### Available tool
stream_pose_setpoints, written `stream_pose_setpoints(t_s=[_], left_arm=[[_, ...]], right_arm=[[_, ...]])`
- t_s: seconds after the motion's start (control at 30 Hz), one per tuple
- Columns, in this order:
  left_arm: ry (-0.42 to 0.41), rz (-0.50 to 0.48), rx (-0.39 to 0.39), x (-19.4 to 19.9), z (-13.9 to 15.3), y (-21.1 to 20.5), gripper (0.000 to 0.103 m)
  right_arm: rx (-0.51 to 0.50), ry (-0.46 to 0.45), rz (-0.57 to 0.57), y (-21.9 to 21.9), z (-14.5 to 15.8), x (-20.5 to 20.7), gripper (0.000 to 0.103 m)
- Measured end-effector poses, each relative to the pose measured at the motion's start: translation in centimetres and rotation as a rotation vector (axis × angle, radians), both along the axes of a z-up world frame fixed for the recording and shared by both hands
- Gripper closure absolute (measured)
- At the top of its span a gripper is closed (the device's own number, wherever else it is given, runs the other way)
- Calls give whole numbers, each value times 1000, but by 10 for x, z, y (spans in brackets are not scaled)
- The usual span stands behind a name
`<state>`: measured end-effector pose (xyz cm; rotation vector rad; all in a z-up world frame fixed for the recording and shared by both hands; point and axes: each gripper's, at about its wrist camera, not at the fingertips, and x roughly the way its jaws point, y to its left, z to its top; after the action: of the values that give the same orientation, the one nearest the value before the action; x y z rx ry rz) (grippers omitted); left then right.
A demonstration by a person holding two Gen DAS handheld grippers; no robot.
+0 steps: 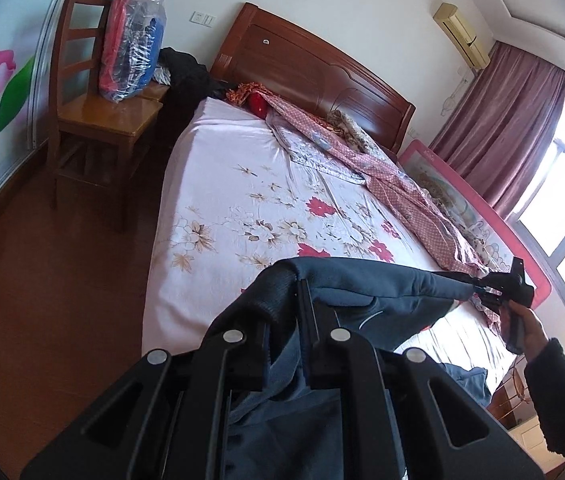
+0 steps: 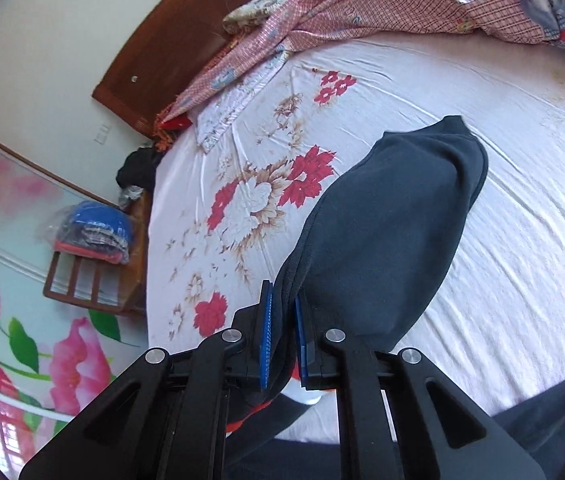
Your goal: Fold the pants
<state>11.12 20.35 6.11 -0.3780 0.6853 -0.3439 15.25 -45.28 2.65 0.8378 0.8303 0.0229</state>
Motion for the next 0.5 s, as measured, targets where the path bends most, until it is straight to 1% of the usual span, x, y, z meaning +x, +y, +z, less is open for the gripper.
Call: stream_pose_setpoints(t_s=[0.1,0.2,0.27,0.33,0.37,0.5], left_arm=[[4,-2,34,-15,-9,2,92],[40,-14,79,-28,-24,-2,92],[61,-19,93,-43,-36,-2,92],[77,-22,113,-56,-45,-2,90],[91,-20,123,-62,-51,-1,90],[168,-32,175,-82,-80,-2,89]], right_arm=[[12,-38,0,2,-11,-51,94],[29,-29,-15,1,-33,-99,94],[24,-18,-31,5,-47,-125,94],[56,-4,-52,7,-61,-148,94],[55,3,-63,9,-67,-157,94],[89,22,-89,12,-85,-184,94]])
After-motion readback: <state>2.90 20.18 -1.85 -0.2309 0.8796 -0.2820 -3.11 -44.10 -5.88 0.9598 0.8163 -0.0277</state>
